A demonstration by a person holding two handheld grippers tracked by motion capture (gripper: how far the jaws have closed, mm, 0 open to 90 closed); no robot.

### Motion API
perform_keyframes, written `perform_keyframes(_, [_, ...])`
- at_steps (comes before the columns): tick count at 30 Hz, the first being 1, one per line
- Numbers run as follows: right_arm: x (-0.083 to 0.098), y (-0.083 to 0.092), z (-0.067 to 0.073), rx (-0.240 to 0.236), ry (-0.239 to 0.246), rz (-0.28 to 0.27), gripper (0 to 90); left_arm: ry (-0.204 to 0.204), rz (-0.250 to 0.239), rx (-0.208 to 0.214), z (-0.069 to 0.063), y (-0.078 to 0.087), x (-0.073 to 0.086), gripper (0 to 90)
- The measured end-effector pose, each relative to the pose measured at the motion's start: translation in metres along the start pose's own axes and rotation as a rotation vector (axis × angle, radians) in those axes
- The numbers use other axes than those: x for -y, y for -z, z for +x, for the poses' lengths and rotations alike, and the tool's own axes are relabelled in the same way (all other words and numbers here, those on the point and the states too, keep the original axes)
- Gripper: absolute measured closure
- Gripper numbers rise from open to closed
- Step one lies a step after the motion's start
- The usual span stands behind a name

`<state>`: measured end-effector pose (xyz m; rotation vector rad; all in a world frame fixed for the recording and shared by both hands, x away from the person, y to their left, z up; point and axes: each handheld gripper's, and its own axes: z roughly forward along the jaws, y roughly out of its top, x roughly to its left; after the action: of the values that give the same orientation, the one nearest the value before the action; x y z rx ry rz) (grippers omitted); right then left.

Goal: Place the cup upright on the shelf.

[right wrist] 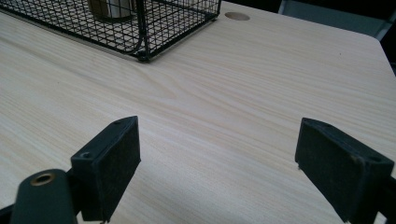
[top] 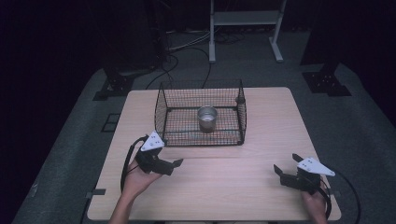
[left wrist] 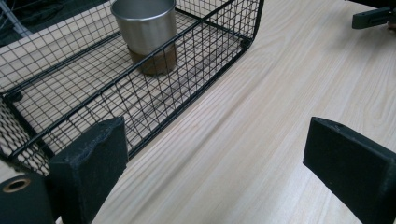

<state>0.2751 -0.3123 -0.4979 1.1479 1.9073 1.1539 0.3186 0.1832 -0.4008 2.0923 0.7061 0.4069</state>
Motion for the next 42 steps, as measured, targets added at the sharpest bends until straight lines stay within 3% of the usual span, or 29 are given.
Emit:
perform_keyframes(7, [0.000, 0.000, 0.000, 0.001, -0.003, -0.001, 13.4, 0.023, 0.000, 0.008, -0.001, 0.002, 0.014, 5.6])
perform_keyframes(24, [0.000, 0.000, 0.000, 0.002, -0.005, 0.003, 13.4, 0.058, -0.020, -0.031, -0.002, 0.016, 0.034, 5.5])
perform_keyframes(27, [0.000, 0.000, 0.000, 0.002, -0.001, 0.005, 13.4, 0.082, -0.053, -0.022, -0.005, 0.022, 0.039, 5.5])
perform_keyframes(36, [0.000, 0.000, 0.000, 0.002, -0.008, 0.005, 13.4, 0.083, -0.058, -0.058, -0.008, 0.031, 0.052, 5.5])
perform_keyframes(39, [0.000, 0.000, 0.001, 0.004, -0.002, 0.007, 13.4, 0.106, -0.093, -0.040, -0.007, 0.034, 0.061, 3.7])
perform_keyframes(42, [0.000, 0.000, 0.001, 0.004, 0.001, 0.008, 13.4, 0.133, -0.133, -0.073, -0.006, 0.037, 0.074, 3.6])
